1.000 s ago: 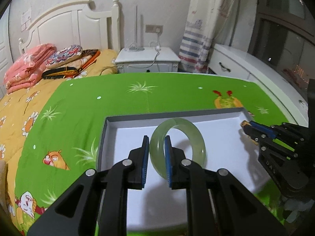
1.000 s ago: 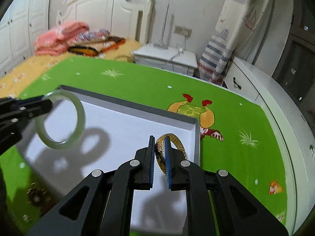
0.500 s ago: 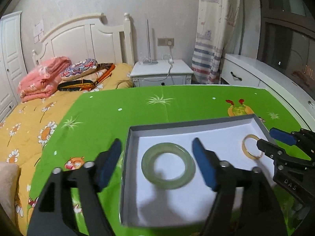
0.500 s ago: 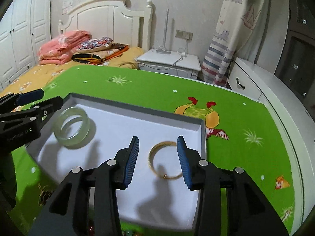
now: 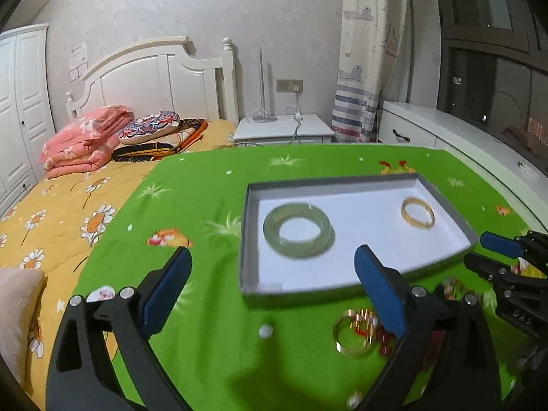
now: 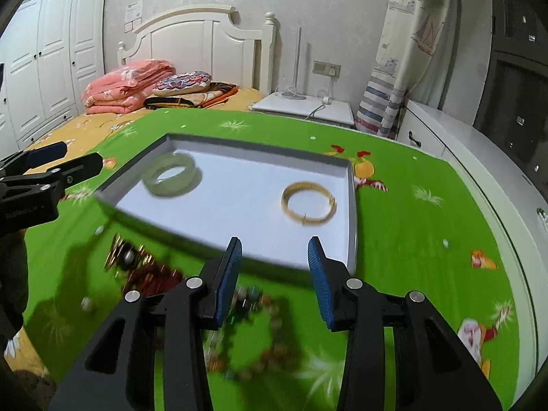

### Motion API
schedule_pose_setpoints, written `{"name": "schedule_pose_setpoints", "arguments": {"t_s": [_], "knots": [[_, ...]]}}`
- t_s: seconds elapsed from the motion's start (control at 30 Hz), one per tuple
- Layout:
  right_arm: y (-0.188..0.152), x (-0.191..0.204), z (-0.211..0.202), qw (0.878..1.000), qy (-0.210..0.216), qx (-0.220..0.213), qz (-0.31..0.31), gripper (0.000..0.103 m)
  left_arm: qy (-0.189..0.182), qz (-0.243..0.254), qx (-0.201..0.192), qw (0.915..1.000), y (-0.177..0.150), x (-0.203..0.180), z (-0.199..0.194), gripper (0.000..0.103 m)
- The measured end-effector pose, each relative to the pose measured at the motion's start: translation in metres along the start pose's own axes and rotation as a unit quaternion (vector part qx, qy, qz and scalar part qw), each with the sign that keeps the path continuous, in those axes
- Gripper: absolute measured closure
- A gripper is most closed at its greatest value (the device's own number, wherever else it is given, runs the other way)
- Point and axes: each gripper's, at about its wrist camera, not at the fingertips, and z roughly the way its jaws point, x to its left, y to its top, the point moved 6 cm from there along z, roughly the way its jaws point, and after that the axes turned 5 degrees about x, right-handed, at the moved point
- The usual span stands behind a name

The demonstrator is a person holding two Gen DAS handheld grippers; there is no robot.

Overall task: Organize jewelry
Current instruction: 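Withdraw both tools from the tray toward the remaining jewelry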

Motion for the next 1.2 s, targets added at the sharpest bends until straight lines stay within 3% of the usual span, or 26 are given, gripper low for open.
{"name": "schedule_pose_setpoints", "arguments": {"t_s": [0.5, 0.77, 0.9, 1.0, 1.03, 1.07, 1.2], "knots": [[-0.055, 0.021, -0.009, 1.0, 0.007, 0.028, -0.007, 0.065, 0.0, 0.025, 0.014, 0.9996, -0.065, -0.015, -0.016, 0.01], [-0.053, 0.028, -0.006, 0.999, 0.004, 0.032, -0.009, 0.065, 0.013, 0.019, -0.009, 0.9997, -0.068, -0.009, -0.028, 0.01], [-0.052, 0.031, 0.005, 0.998, -0.003, 0.058, -0.011, 0.066, 0.001, 0.027, 0.009, 0.9996, -0.07, -0.017, -0.024, 0.01], [-0.051, 0.034, 0.012, 0.997, -0.009, 0.07, -0.016, 0.075, -0.011, 0.022, 0.026, 0.9993, -0.07, -0.021, -0.017, 0.01], [-0.052, 0.034, 0.012, 0.997, -0.008, 0.071, -0.015, 0.087, -0.017, 0.02, 0.032, 0.9991, -0.069, -0.021, -0.015, 0.011], [-0.052, 0.033, 0.012, 0.997, -0.008, 0.071, -0.013, 0.093, -0.021, 0.019, 0.035, 0.999, -0.07, -0.022, -0.014, 0.015], [-0.054, 0.028, 0.005, 0.999, -0.005, 0.053, -0.005, 0.093, -0.039, 0.017, 0.054, 0.9977, -0.065, -0.027, -0.007, 0.023]]}}
